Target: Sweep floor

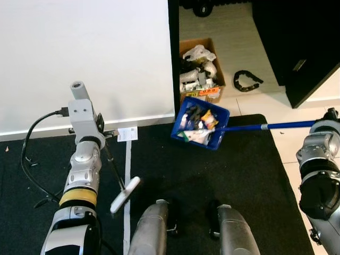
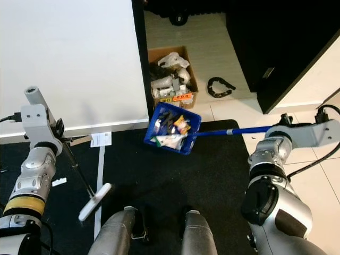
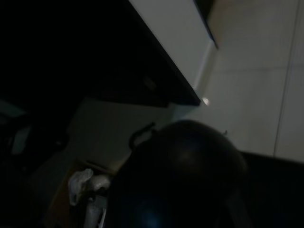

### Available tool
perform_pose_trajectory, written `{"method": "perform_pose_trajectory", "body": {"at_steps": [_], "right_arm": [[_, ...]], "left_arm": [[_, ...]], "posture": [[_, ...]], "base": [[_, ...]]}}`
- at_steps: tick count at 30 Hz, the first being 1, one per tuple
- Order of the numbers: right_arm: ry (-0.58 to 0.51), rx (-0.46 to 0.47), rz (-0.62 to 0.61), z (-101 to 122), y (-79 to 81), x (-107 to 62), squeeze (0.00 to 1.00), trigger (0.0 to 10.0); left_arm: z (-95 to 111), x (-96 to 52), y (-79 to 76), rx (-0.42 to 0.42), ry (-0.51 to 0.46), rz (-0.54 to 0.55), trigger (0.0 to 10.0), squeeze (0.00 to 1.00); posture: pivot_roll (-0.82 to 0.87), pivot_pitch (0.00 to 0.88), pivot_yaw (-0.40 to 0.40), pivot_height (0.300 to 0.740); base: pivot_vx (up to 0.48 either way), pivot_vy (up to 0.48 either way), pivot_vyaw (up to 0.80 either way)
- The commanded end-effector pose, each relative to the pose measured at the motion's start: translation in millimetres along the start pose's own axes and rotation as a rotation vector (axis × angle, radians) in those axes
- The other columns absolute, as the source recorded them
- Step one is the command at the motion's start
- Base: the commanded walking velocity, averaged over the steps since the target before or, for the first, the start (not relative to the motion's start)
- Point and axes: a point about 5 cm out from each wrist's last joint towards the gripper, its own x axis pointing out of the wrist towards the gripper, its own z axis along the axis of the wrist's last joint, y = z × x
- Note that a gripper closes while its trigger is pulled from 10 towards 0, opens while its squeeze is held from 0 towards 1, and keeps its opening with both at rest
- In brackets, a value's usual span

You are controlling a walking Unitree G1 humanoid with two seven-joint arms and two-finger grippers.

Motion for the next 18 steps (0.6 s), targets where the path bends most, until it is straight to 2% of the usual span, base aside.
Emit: {"method": "perform_pose_trajectory", "body": {"at_steps": [1,2,3,4,6,8,14,18], "right_arm": [[-0.031,-0.036,0.113,6.9,22.2,1.8,0.00,10.0],[-0.031,-0.036,0.113,6.9,22.2,1.8,0.00,10.0],[-0.010,-0.109,0.227,0.7,39.3,-1.7,0.00,10.0],[-0.010,-0.109,0.227,0.7,39.3,-1.7,0.00,10.0],[0.010,-0.147,0.313,-6.8,50.5,-6.4,0.00,10.0],[0.010,-0.147,0.313,-6.8,50.5,-6.4,0.00,10.0],[0.026,-0.137,0.370,-13.3,61.1,-10.9,0.00,10.0],[0.034,-0.156,0.405,-16.1,68.4,-13.2,0.00,10.0]], "left_arm": [[-0.6,-1.3,-5.6,-0.036,-0.028,0.003,10.0,0.00],[-0.6,-1.3,-5.6,-0.036,-0.028,0.003,10.0,0.00],[-0.4,-1.5,-10.8,-0.074,-0.053,0.008,10.0,0.00],[-0.4,-1.5,-10.8,-0.074,-0.053,0.008,10.0,0.00],[0.4,-1.4,-15.2,-0.068,-0.076,0.016,10.0,0.00],[0.4,-1.4,-15.2,-0.068,-0.076,0.016,10.0,0.00],[5.2,-1.2,-26.1,-0.157,-0.132,0.017,10.0,0.00],[3.3,-1.7,-27.9,-0.153,-0.141,0.027,10.0,0.00]], "posture": [[0.05,0.053,0.036,0.731],[0.05,0.053,0.036,0.731],[0.04,0.057,0.025,0.731],[0.04,0.057,0.025,0.731],[0.04,0.058,0.022,0.731],[0.04,0.058,0.022,0.731],[0.03,0.050,0.010,0.731],[0.03,0.047,-0.001,0.731]], "base": [[0.000,0.000,0.00],[0.000,0.000,0.00],[0.000,0.000,0.00],[0.000,0.000,0.00],[0.000,0.000,0.00],[0.000,0.000,0.00],[0.000,0.000,0.00],[0.000,0.000,0.00]]}}
